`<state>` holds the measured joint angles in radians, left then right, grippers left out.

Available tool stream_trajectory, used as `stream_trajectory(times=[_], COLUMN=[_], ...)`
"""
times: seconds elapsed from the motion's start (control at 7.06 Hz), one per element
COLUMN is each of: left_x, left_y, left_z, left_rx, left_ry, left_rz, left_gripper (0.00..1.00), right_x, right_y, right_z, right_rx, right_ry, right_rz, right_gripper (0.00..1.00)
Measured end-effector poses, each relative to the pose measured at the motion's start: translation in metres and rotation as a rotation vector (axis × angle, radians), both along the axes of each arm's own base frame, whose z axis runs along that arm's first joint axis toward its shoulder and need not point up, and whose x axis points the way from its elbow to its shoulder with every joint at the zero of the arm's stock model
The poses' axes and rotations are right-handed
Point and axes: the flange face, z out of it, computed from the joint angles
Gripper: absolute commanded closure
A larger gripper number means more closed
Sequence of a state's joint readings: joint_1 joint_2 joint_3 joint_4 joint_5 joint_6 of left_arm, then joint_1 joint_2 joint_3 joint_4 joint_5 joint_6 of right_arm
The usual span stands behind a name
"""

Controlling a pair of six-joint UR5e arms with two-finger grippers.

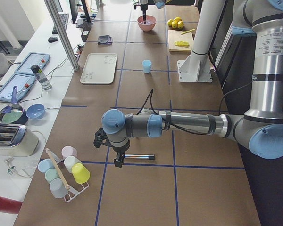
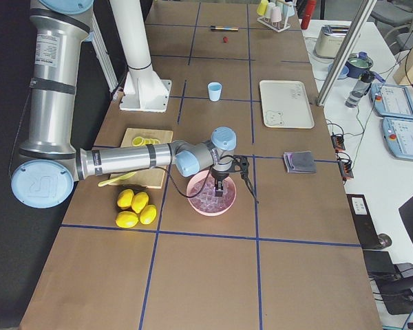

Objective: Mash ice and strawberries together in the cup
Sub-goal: 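Lower the right gripper into the bowl and grasp a third ice cube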

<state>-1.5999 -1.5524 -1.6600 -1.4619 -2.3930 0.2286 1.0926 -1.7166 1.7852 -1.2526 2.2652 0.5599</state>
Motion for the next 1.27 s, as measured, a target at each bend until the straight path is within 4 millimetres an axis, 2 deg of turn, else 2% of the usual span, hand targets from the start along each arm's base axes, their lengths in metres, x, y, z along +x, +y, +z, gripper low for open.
stream_trajectory(times=[0.14,0.99,1.13,1.27], left_x=[0.0000,0.0000,0.0000,0.0000], left_y=[0.0000,0.0000,-0.0001,-0.0002], left_z=[0.0001,-0.0003,-0.0011,-0.0017], left_rx=[0.000,0.001,0.002,0.003], left_ry=[0.000,0.000,0.000,0.000], left_rz=[0.000,0.000,0.000,0.000], left_gripper=[0.00,0.00,0.00,0.00], right_x=[-0.0007,-0.0026,-0.0024,-0.0022], right_y=[-0.0003,-0.0032,-0.0029,-0.0030], right_z=[0.0022,0.0036,0.0045,0.0050], right_rx=[-0.003,-0.003,-0.004,-0.005], right_ry=[0.002,0.003,0.004,0.005], right_rz=[-0.002,-0.003,-0.003,-0.002], right_gripper=[0.30,0.34,0.48,0.82])
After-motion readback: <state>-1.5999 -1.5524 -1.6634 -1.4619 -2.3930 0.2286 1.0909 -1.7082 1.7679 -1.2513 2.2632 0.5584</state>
